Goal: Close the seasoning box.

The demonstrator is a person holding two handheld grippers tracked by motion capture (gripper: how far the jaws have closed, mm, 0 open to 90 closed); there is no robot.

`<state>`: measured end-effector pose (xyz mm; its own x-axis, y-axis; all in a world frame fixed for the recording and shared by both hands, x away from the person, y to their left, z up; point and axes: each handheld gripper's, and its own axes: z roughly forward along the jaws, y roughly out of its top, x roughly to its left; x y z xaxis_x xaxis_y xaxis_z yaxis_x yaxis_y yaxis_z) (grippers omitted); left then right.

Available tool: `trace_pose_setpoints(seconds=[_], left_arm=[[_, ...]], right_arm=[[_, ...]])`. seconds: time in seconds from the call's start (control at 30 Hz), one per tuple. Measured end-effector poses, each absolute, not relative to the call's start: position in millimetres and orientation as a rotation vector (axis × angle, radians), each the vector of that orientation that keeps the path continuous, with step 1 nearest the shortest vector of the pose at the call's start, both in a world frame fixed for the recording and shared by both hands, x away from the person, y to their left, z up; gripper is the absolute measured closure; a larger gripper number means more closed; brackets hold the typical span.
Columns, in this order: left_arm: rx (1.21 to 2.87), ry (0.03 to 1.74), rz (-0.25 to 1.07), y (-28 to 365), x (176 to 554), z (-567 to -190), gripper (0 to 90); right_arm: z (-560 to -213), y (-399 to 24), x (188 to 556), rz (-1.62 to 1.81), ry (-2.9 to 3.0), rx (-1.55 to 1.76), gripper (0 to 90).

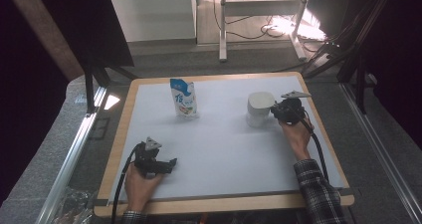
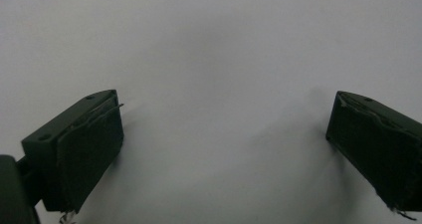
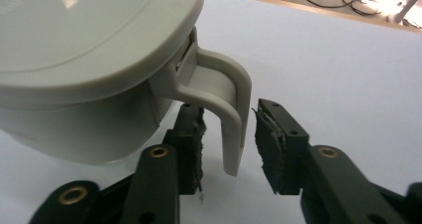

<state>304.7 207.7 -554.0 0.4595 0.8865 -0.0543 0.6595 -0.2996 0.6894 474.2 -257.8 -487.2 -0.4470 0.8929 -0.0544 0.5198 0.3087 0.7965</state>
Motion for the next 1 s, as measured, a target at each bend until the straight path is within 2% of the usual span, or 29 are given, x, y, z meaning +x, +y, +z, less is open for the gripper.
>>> trace_pose_setpoints(seconds=[0.17,0.5,1.0], left_arm=[[2.059,1.283,0.449,207.7,304.7,-554.0,1.3],[2.059,1.283,0.449,207.6,304.6,-554.0,1.3],[2.060,1.283,0.449,207.7,304.7,-554.0,1.3]], right_arm=[[-487.9,-257.4,477.0,1.007,2.064,1.292,73.5],[-488.0,-256.6,477.5,1.032,2.034,1.334,79.0],[-484.2,-262.7,469.0,1.110,2.063,1.326,78.7]])
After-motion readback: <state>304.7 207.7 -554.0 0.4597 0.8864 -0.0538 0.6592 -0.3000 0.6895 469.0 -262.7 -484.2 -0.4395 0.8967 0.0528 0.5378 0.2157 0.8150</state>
